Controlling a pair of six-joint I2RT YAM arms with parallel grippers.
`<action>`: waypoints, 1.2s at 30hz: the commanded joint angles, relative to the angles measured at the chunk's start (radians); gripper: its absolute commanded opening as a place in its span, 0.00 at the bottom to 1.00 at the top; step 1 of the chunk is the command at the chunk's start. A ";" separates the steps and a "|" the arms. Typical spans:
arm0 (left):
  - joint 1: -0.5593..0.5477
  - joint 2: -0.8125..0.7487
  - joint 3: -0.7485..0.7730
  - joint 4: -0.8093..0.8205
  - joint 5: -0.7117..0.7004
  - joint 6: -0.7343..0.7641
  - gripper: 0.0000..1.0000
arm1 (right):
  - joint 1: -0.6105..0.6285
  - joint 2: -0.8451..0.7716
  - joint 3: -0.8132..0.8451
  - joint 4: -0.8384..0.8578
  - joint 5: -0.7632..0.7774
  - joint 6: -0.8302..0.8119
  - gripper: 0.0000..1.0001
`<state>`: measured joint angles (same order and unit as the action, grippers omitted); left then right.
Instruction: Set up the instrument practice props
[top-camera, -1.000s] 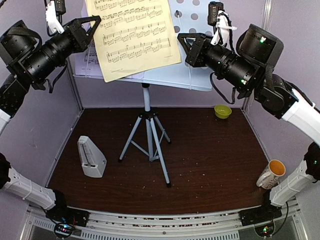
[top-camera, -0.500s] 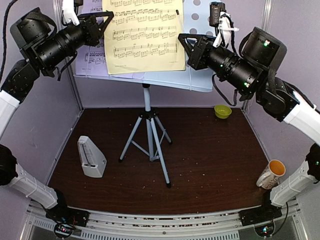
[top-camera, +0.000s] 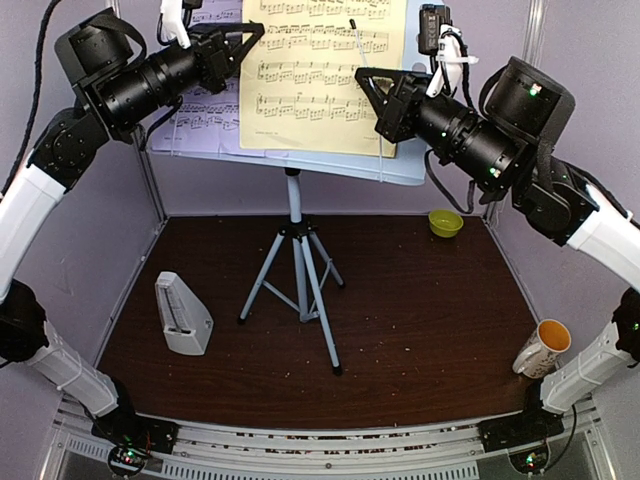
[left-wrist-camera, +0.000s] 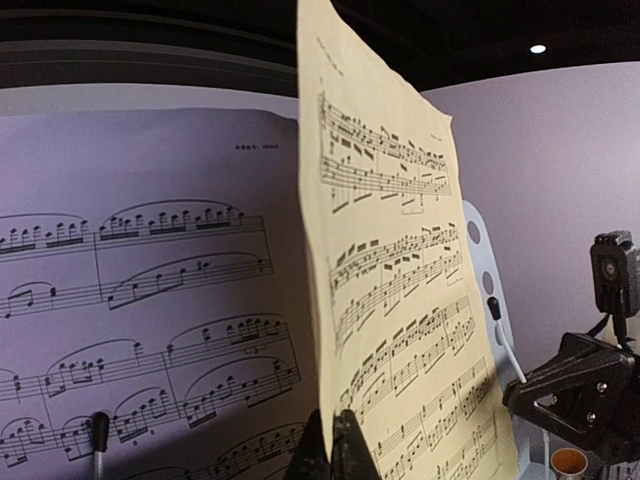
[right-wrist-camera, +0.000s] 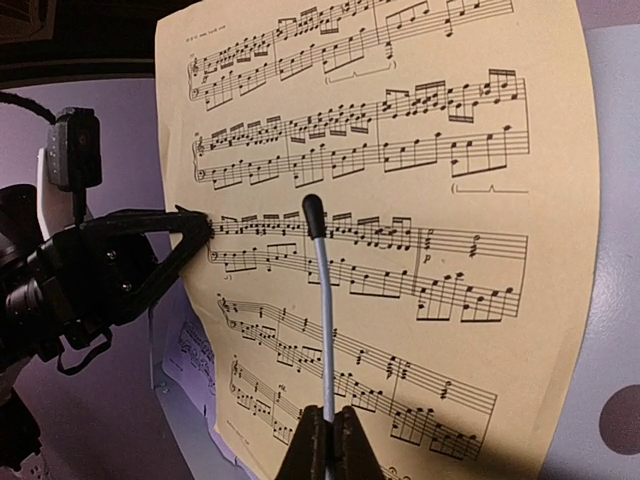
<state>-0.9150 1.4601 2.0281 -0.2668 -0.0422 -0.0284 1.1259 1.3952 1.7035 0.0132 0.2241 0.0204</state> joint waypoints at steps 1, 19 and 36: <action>0.008 0.033 0.067 -0.001 0.075 -0.017 0.00 | 0.004 -0.034 -0.024 0.009 -0.035 -0.023 0.00; 0.008 0.111 0.113 -0.005 0.152 -0.080 0.00 | 0.002 -0.044 -0.033 0.012 -0.051 -0.032 0.00; 0.008 0.132 0.129 0.009 0.182 -0.110 0.00 | 0.000 -0.045 -0.038 0.021 -0.052 -0.034 0.00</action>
<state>-0.9150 1.5761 2.1342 -0.2928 0.1143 -0.1204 1.1255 1.3781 1.6764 0.0372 0.2008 -0.0017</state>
